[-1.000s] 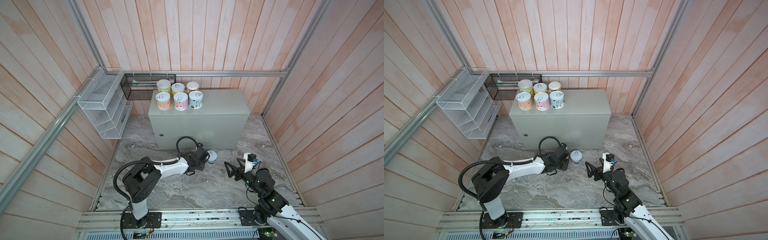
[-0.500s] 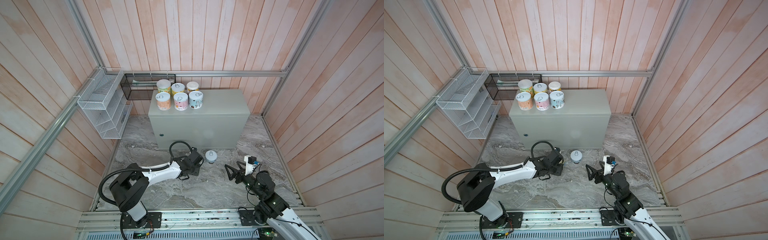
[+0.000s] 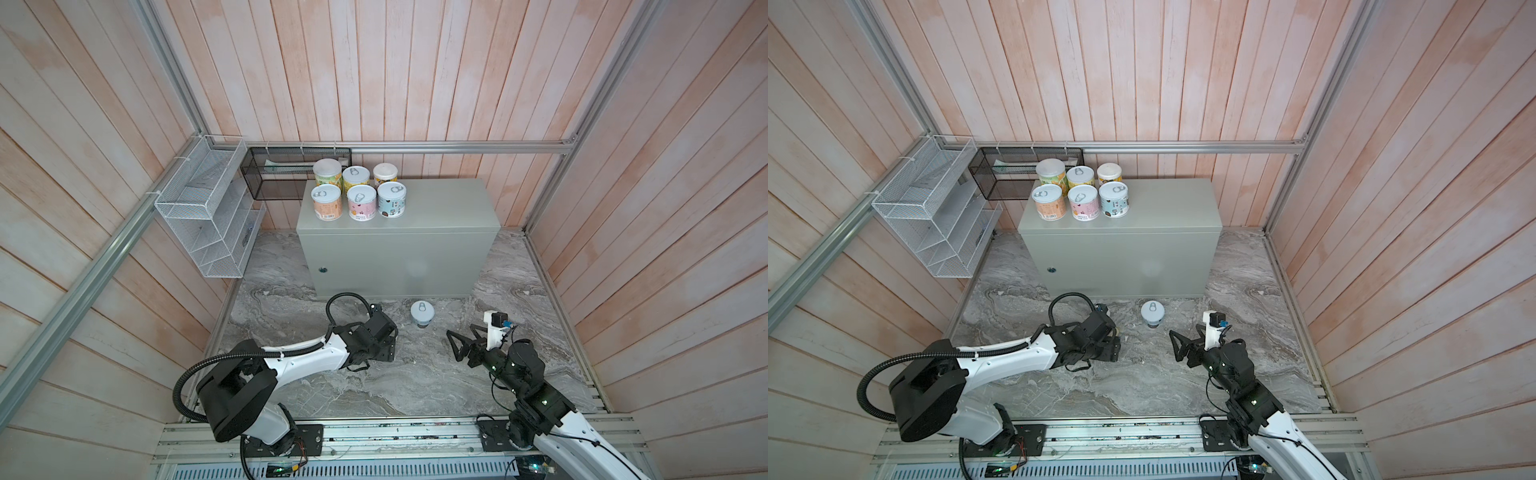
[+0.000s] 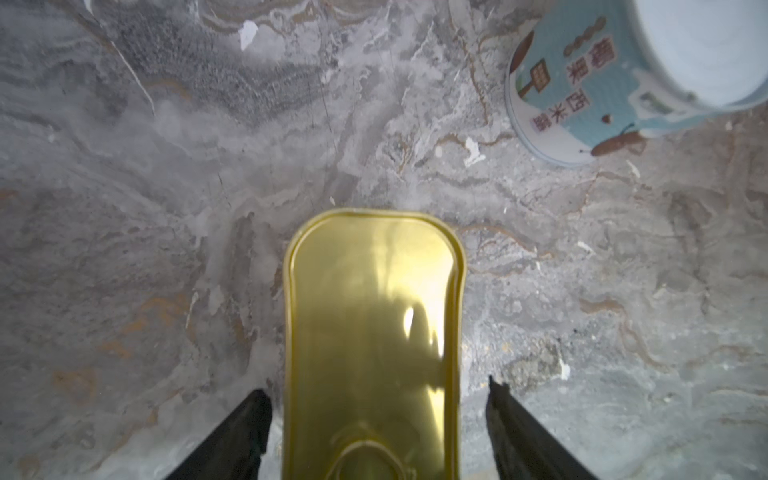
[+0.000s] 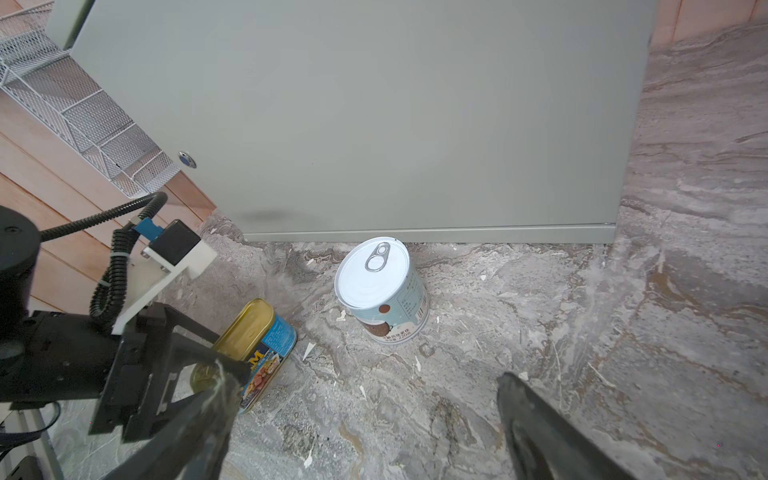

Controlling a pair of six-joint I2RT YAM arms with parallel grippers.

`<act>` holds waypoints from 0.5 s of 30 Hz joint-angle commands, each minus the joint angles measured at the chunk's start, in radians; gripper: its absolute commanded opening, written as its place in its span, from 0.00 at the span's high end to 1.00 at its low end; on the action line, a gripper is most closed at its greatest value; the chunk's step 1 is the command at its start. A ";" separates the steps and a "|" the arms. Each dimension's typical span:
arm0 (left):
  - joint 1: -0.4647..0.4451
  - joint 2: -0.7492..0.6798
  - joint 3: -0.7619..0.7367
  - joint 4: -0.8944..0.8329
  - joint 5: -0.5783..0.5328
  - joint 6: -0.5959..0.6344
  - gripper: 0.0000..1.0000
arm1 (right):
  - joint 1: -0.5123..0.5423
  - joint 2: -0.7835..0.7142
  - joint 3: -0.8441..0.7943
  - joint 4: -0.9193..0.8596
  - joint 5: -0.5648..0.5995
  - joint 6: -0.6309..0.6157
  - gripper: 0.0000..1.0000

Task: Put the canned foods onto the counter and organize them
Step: 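Carry the SPAM tin toward the right gripper while the right gripper approaches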

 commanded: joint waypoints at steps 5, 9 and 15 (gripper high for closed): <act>0.079 0.092 0.089 0.039 0.000 0.098 0.31 | 0.006 -0.002 -0.011 -0.003 -0.003 0.023 0.08; 0.081 0.149 0.146 -0.001 -0.017 0.145 0.35 | 0.007 -0.003 -0.011 -0.022 -0.020 0.014 0.09; 0.094 0.172 0.172 -0.017 0.022 0.161 0.51 | 0.050 0.004 -0.013 0.003 -0.083 -0.030 0.10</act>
